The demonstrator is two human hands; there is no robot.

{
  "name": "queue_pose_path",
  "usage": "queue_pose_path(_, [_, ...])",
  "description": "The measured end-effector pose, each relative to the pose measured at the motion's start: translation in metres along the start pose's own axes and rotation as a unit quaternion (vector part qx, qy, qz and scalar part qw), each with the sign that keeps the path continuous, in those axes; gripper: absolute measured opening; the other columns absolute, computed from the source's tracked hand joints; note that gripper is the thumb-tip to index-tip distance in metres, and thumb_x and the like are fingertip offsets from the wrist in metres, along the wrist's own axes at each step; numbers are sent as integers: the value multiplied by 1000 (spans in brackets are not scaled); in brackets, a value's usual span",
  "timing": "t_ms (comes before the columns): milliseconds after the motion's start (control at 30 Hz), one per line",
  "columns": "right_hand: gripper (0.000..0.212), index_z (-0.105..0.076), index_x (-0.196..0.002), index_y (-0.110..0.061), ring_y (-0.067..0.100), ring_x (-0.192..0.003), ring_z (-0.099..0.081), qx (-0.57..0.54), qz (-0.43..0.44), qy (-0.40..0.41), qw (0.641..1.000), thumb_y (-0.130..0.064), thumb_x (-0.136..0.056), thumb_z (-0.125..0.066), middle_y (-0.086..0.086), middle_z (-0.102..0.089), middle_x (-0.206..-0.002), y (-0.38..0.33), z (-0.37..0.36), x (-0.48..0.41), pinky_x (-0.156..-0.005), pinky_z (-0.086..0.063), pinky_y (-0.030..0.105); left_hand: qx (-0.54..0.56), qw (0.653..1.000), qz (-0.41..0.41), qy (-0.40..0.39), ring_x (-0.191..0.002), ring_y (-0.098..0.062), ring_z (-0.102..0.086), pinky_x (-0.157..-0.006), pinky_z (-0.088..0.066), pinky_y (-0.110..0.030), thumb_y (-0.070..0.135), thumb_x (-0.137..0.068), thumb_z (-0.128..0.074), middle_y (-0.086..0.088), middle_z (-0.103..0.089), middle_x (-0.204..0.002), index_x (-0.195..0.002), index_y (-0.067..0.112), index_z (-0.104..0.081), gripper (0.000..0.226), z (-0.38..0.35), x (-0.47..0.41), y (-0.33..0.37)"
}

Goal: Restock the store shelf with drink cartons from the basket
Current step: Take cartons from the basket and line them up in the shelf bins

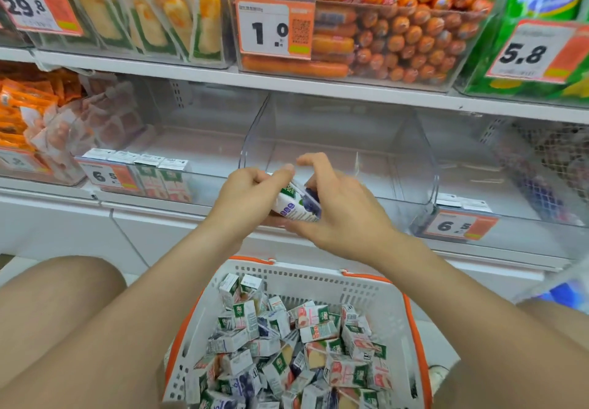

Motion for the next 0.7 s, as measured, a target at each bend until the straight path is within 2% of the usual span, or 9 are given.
queue_pose_path(100, [43,-51,-119,-27,15,-88,-71,-147,-126,-16,981,-43,-84,-71,-7,-75,-94,19,11,6,-77,-56,41,32,998,0,-54,-80,-28,-78,-83,-65,-49,37,-109,-50,-20,-78,-99,-101,9,-71,36,-13,2,3])
queue_pose_path(167, [20,-70,-103,-22,14,-84,-75,-310,-221,13,925,-30,-85,-66,1,-79,-92,30,16,8,-87,-61,45,34,995,-26,-94,-94,-31,-78,-94,-61,-53,28,-110,-51,-18,-77,-110,-119,11,-70,27,-23,5,1])
queue_pose_path(233, [15,-78,-91,-11,20,-79,-71,-410,-274,32,870,-18,-87,-65,15,-78,-91,36,22,10,-86,-58,50,30,990,-60,-124,-104,-34,-76,-97,-60,-51,21,-110,-53,-16,-78,-113,-128,12,-67,24,-34,10,0])
queue_pose_path(300, [15,-77,-88,-4,25,-75,-67,-433,-306,35,847,-12,-88,-65,22,-76,-92,37,30,16,-81,-54,46,40,987,-85,-132,-107,-37,-75,-93,-62,-47,18,-109,-54,-16,-77,-115,-130,12,-66,25,-43,13,0])
queue_pose_path(367, [15,-77,-92,-4,21,-74,-65,-416,-306,35,856,-13,-91,-65,22,-76,-93,41,38,21,-80,-52,37,36,983,-120,-132,-108,-37,-74,-88,-64,-46,16,-109,-55,-15,-75,-118,-132,14,-65,25,-51,14,3])
queue_pose_path(467, [24,-74,-113,-20,7,-81,-72,-295,-237,64,923,-31,-92,-71,0,-78,-96,48,61,27,-76,-56,25,-9,970,-202,-136,-110,-31,-73,-89,-64,-46,13,-110,-54,-10,-74,-123,-135,15,-66,28,-68,15,9])
queue_pose_path(567, [31,-72,-116,-29,9,-84,-72,-173,-170,33,969,-46,-90,-70,-11,-78,-96,64,88,39,-75,-60,36,-47,951,-259,-163,-104,-26,-76,-87,-63,-45,15,-111,-50,-2,-77,-117,-135,19,-68,30,-91,21,15])
queue_pose_path(633, [22,-73,-110,-28,19,-82,-76,-197,-202,24,959,-39,-92,-72,-6,-79,-93,85,105,52,-70,-64,47,-104,936,-288,-174,-109,-16,-73,-93,-60,-46,26,-112,-47,7,-77,-119,-134,27,-69,31,-109,22,16])
queue_pose_path(700, [22,-70,-107,-28,25,-81,-76,-186,-245,65,949,-38,-87,-72,-2,-78,-92,110,125,67,-69,-64,51,-206,908,-334,-147,-110,-6,-68,-97,-56,-40,34,-111,-46,13,-74,-118,-128,30,-72,31,-124,21,16])
Point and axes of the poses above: each hand's wrist, its own x-axis away from the middle knuckle, its own z-axis out of the back of the hand, y = z × x, the point moved 3 cm from there along -x, towards the middle knuckle
